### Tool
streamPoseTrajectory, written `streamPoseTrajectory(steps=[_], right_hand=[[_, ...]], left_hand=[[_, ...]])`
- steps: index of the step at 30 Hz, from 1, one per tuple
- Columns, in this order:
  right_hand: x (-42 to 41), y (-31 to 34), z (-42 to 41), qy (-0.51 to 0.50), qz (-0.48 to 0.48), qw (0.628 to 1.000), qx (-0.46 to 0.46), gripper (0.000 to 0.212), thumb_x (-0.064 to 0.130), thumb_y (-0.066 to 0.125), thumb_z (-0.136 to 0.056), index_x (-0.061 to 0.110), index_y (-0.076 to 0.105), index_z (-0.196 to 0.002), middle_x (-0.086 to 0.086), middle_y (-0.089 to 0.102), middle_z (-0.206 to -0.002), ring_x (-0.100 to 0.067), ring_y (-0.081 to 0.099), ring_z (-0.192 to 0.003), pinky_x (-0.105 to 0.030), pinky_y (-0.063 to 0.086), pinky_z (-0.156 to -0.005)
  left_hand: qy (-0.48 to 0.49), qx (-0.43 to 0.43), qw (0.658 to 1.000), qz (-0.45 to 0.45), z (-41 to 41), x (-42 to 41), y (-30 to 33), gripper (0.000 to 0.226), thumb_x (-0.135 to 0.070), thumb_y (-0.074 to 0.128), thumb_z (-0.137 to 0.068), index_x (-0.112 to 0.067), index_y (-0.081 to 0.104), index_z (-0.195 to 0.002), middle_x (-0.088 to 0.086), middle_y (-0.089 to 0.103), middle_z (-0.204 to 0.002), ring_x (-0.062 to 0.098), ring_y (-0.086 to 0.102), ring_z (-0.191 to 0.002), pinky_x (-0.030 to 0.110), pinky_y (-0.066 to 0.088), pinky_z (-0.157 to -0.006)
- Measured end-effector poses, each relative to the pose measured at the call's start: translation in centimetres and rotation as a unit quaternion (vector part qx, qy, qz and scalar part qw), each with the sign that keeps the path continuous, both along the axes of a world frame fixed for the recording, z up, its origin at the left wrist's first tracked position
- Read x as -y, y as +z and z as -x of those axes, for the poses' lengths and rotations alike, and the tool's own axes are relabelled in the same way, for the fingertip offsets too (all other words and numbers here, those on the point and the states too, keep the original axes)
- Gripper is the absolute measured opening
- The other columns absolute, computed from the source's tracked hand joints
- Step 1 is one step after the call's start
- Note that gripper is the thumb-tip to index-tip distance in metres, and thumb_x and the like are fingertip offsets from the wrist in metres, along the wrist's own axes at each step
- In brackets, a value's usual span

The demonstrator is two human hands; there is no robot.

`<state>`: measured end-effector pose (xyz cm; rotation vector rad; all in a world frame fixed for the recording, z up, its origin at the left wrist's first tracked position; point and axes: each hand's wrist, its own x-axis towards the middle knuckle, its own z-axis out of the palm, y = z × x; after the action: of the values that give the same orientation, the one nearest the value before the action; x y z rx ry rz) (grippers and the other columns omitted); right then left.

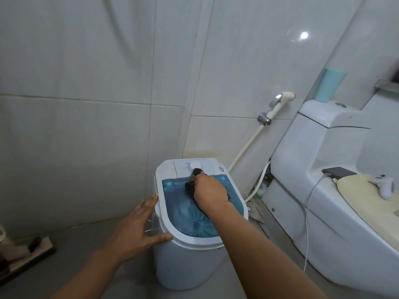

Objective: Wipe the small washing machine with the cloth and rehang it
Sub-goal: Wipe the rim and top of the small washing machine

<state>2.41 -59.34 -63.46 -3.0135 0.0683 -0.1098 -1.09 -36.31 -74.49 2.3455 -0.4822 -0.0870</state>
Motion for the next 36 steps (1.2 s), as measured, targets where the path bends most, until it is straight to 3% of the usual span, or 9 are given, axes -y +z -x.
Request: streamPoseTrajectory(steps=[7, 11, 16, 21, 25, 28, 31, 36], right_hand=[[4.9, -0.2, -3.1, -0.063, -0.044, 0.997, 0.004, 0.026, 0.011, 0.043, -0.097, 0.007, 0.059, -0.117, -0.017, 0.067, -0.117, -0.037, 0.063, -0.107, -0.037, 0.046, -0.079], [6.0, 0.1, -5.5, -0.085, -0.080, 0.993, 0.020, 0.028, 0.017, 0.043, -0.100, 0.009, 0.063, -0.119, -0.018, 0.068, -0.119, -0.037, 0.062, -0.109, -0.036, 0.047, -0.083], [5.8, 0.7, -7.3, -0.107, -0.109, 0.988, 0.031, 0.034, 0.013, 0.045, -0.097, 0.020, 0.069, -0.120, -0.012, 0.069, -0.123, -0.032, 0.063, -0.111, -0.031, 0.047, -0.087], [5.1, 0.9, -7.3, -0.118, -0.120, 0.985, 0.048, 0.034, 0.011, 0.046, -0.094, 0.018, 0.070, -0.117, -0.013, 0.070, -0.120, -0.034, 0.063, -0.110, -0.033, 0.048, -0.088], [3.1, 1.0, -6.9, -0.070, -0.152, 0.982, 0.084, 0.029, 0.018, 0.044, -0.099, 0.010, 0.070, -0.110, -0.019, 0.071, -0.112, -0.039, 0.063, -0.104, -0.038, 0.048, -0.085], [0.8, 0.3, -5.8, -0.030, -0.160, 0.981, 0.108, 0.032, 0.021, 0.040, -0.102, 0.014, 0.066, -0.118, -0.015, 0.072, -0.109, -0.038, 0.064, -0.101, -0.039, 0.048, -0.079], [0.1, -0.5, -4.2, -0.004, -0.134, 0.982, 0.134, 0.030, 0.020, 0.038, -0.103, 0.017, 0.062, -0.121, -0.007, 0.071, -0.109, -0.032, 0.063, -0.099, -0.035, 0.036, -0.069], [-2.3, -1.6, -3.8, 0.086, -0.138, 0.969, 0.187, 0.029, 0.017, 0.042, -0.104, 0.015, 0.056, -0.129, -0.008, 0.065, -0.120, -0.032, 0.063, -0.099, -0.043, 0.049, -0.076]], left_hand=[[-0.003, -0.003, 1.000, 0.000, -0.2, 0.0, -0.2, 0.132, -0.105, 0.051, -0.054, -0.044, 0.009, -0.163, -0.023, 0.009, -0.170, 0.010, 0.006, -0.160, 0.040, 0.024, -0.129], [-0.007, -0.004, 1.000, 0.013, -0.4, 0.0, -0.4, 0.133, -0.104, 0.054, -0.054, -0.042, 0.011, -0.163, -0.025, 0.009, -0.169, 0.010, 0.005, -0.160, 0.038, 0.022, -0.128], [-0.005, -0.011, 1.000, 0.007, -0.5, 0.1, -0.4, 0.133, -0.104, 0.054, -0.056, -0.041, 0.011, -0.164, -0.024, 0.008, -0.170, 0.013, 0.006, -0.160, 0.040, 0.022, -0.129], [-0.003, -0.022, 1.000, 0.000, -0.2, 0.1, -0.3, 0.134, -0.106, 0.051, -0.054, -0.042, 0.008, -0.164, -0.023, 0.007, -0.171, 0.015, 0.006, -0.160, 0.044, 0.023, -0.130], [-0.003, -0.022, 1.000, -0.010, -0.1, 0.1, 0.0, 0.134, -0.106, 0.049, -0.054, -0.043, 0.006, -0.164, -0.023, 0.008, -0.171, 0.015, 0.005, -0.160, 0.043, 0.025, -0.129], [-0.003, -0.026, 1.000, -0.015, 0.0, 0.1, 0.2, 0.133, -0.106, 0.050, -0.055, -0.046, 0.003, -0.163, -0.024, 0.006, -0.171, 0.014, 0.004, -0.160, 0.048, 0.027, -0.128], [-0.001, -0.031, 0.999, -0.016, 0.1, 0.1, 0.3, 0.132, -0.106, 0.051, -0.055, -0.046, 0.003, -0.163, -0.025, 0.006, -0.171, 0.015, 0.005, -0.161, 0.051, 0.027, -0.127], [-0.003, -0.029, 1.000, -0.011, 0.2, 0.2, 0.5, 0.130, -0.104, 0.053, -0.058, -0.046, 0.003, -0.163, -0.024, 0.007, -0.171, 0.015, 0.007, -0.160, 0.048, 0.028, -0.127]])
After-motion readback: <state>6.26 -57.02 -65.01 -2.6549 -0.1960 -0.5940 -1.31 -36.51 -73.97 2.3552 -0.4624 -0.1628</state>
